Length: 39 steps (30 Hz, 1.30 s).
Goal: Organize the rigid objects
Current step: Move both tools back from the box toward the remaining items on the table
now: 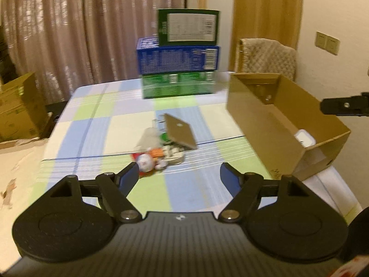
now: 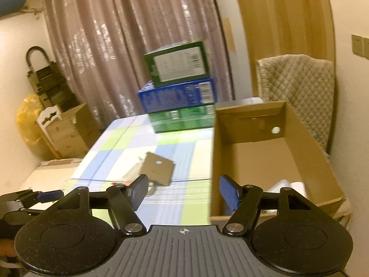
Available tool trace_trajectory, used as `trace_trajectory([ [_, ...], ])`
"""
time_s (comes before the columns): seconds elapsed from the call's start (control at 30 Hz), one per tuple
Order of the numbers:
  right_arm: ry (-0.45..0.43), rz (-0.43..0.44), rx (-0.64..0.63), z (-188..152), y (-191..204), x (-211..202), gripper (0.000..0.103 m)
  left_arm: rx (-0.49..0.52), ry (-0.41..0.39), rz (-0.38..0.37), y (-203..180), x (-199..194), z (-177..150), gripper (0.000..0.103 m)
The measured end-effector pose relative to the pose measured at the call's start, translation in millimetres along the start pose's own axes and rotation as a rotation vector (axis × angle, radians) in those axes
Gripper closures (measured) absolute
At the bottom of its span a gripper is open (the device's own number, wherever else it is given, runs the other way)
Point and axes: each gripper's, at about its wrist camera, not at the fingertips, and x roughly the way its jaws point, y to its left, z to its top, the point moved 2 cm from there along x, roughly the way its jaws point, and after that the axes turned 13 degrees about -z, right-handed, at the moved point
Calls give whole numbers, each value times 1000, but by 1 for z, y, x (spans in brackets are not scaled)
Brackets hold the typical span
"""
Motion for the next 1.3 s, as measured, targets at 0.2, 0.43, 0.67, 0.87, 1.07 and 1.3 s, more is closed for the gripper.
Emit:
trace_trajectory([
  [0.2, 18, 49, -45, -10, 33, -2, 37, -5, -11, 63, 22, -20, -9, 29],
  [0.43, 32, 73, -78, -17, 55, 2, 36, -20, -13, 71, 37, -29, -12, 28],
  [0.67, 45, 80, -94, -22, 66, 7, 36, -33, -14, 65, 42, -27, -13, 28],
  [0.87, 53, 80, -94, -25, 69, 11, 36, -37, -8, 59, 45, -23, -14, 28],
  [1.07, 63, 77, -104, -29, 74, 22, 36, -29, 0, 39, 51, -14, -14, 28],
  [1.3, 84, 67, -124, -37, 83, 47, 36, -7, 24, 10, 70, 8, -15, 28],
])
